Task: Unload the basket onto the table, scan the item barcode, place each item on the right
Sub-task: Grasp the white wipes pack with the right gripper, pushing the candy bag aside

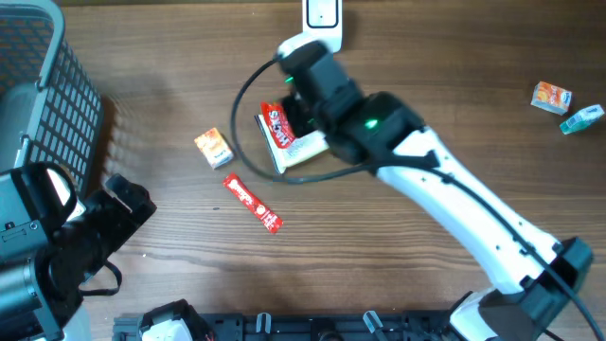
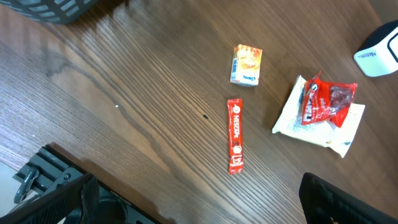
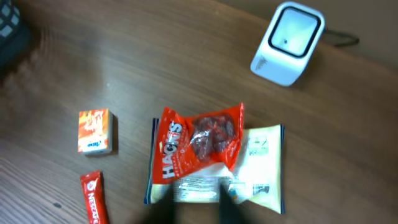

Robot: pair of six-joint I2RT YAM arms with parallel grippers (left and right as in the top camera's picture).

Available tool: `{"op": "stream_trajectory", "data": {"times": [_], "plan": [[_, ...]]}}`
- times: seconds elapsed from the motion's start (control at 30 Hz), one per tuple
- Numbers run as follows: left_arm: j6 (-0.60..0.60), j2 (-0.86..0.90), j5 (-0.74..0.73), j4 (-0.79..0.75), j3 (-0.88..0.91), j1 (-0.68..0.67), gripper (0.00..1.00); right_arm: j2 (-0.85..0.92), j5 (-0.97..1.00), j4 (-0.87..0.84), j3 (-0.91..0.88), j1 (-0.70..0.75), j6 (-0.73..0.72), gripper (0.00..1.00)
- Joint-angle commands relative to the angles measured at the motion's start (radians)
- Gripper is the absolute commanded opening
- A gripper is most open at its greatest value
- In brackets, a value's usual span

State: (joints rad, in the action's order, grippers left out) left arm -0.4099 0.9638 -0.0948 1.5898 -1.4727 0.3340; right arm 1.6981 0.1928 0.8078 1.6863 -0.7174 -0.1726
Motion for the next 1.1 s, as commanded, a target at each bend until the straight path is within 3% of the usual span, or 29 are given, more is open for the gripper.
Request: {"op": "stream_trajectory", "data": {"times": [0.0, 0.07, 0.1, 0.13, 0.2, 0.27, 0.33, 0.47, 0.6, 0.67, 0.8, 1.07], "plan": [[-0.013, -0.001, 0.010, -0.002, 0.000, 0.005, 1.00, 0.103, -0.132, -0.034, -0.070, 0.053, -0.036, 0.64], [-0.013, -0.001, 0.010, -0.002, 0.000, 0.005, 1.00, 0.164, -0.138, -0.072, -0.078, 0.088, -0.098, 0.66], [-0.013, -0.001, 0.010, -0.002, 0.000, 0.005, 1.00, 0.198, -0.168, -0.099, -0.078, 0.106, -0.114, 0.63], [-0.013, -0.001, 0.010, -0.002, 0.000, 0.005, 1.00, 0.225, -0.200, -0.122, -0.078, 0.120, -0.119, 0.57], [-0.013, -0.001, 0.010, -0.002, 0.000, 0.005, 1.00, 0.291, -0.299, -0.184, -0.078, 0.151, -0.121, 0.35], [-0.013, -0.001, 0.010, -0.002, 0.000, 0.005, 1.00, 0.352, -0.328, -0.224, -0.078, 0.178, -0.170, 0.22], [-0.013, -0.001, 0.010, -0.002, 0.000, 0.005, 1.00, 0.396, -0.326, -0.244, -0.078, 0.209, -0.217, 0.21], [-0.013, -0.001, 0.010, -0.002, 0.000, 0.005, 1.00, 0.436, -0.333, -0.254, -0.078, 0.256, -0.217, 0.36], [-0.013, -0.001, 0.010, -0.002, 0.000, 0.005, 1.00, 0.439, -0.351, -0.248, -0.078, 0.276, -0.186, 0.70], [-0.013, -0.001, 0.010, -0.002, 0.000, 0.005, 1.00, 0.439, -0.369, -0.246, -0.078, 0.277, -0.184, 0.81], [-0.013, -0.001, 0.010, -0.002, 0.000, 0.005, 1.00, 0.439, -0.400, -0.238, -0.078, 0.277, -0.177, 0.86], [-0.013, -0.001, 0.010, -0.002, 0.000, 0.005, 1.00, 0.492, -0.576, -0.263, -0.078, 0.276, -0.172, 0.77]]}}
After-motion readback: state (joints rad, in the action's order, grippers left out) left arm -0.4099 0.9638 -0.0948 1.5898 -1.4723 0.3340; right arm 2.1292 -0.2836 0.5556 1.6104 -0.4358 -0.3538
